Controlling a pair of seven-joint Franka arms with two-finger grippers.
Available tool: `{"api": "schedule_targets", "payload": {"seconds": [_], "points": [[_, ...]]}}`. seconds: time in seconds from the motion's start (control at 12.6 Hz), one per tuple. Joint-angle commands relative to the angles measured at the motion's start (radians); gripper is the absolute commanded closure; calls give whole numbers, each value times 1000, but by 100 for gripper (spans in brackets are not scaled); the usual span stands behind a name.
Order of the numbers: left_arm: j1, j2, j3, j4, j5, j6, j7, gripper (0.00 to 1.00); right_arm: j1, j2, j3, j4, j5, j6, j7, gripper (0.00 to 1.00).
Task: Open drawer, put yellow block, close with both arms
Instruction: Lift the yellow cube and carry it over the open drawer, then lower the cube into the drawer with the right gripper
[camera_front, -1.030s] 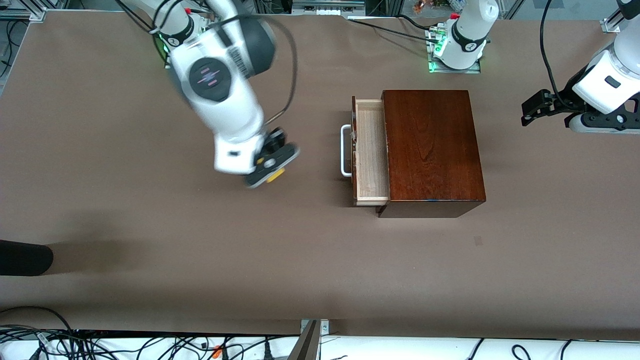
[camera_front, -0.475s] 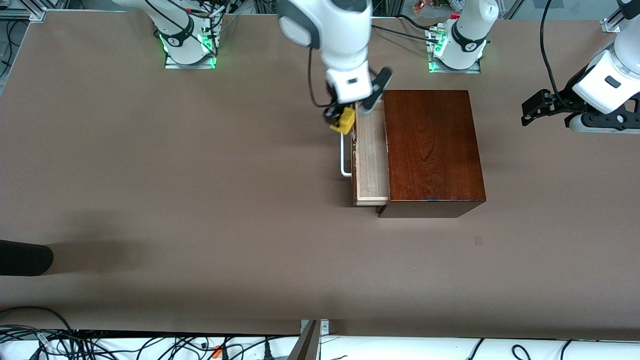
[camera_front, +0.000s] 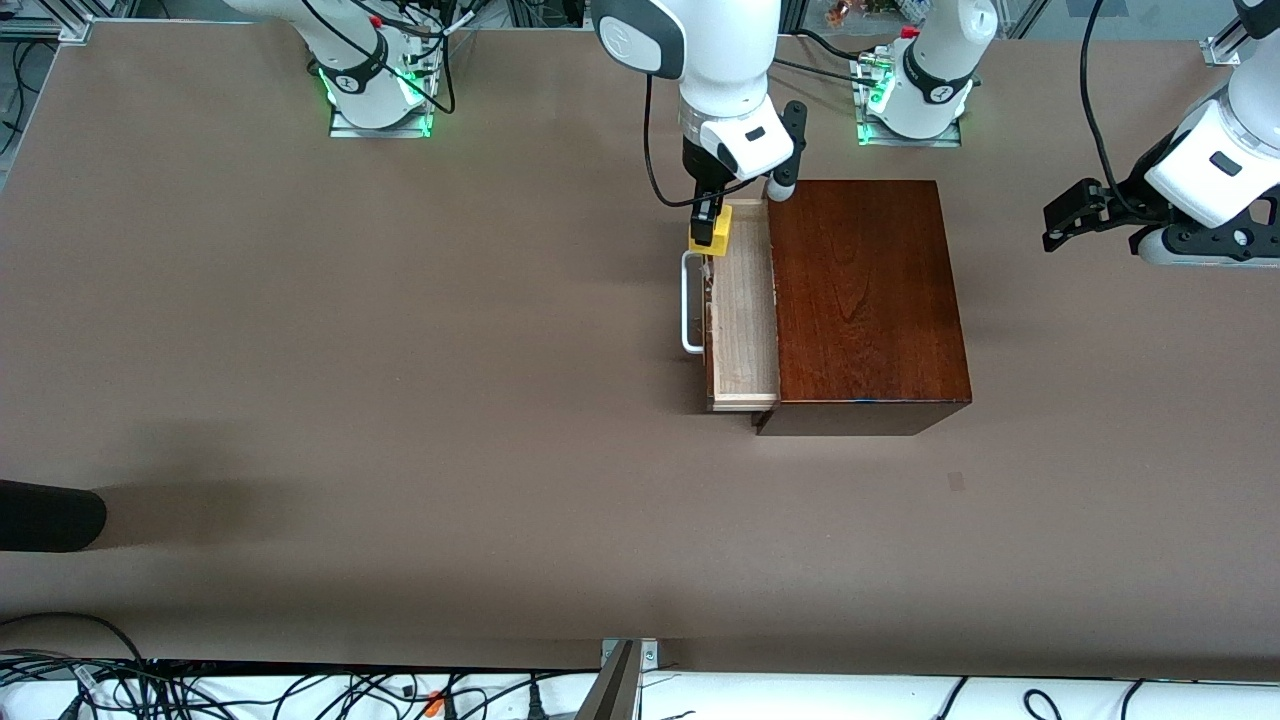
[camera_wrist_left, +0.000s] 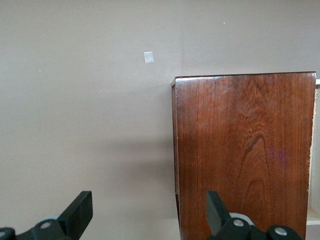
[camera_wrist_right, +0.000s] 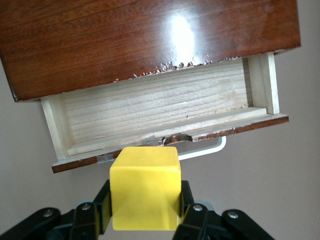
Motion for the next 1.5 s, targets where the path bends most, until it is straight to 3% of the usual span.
{"api": "schedule_targets", "payload": {"seconds": [0.0, 0.16, 0.71, 0.87, 1.43], "points": [[3, 7, 1, 25, -13, -21, 21, 0, 19, 81, -7, 93, -13, 27, -38, 57], [3, 7, 1, 25, -13, -21, 21, 0, 22, 147, -6, 156, -12, 56, -40, 57], [4, 7, 1, 25, -22, -21, 18, 0, 48, 237, -10, 155, -15, 180, -46, 58], [6, 7, 1, 25, -22, -21, 18, 0, 48, 238, -9, 148, -50, 167, -76, 58], [6, 7, 1, 25, -24, -21, 18, 0, 39, 238, -10, 118, -49, 153, -143, 58]]}}
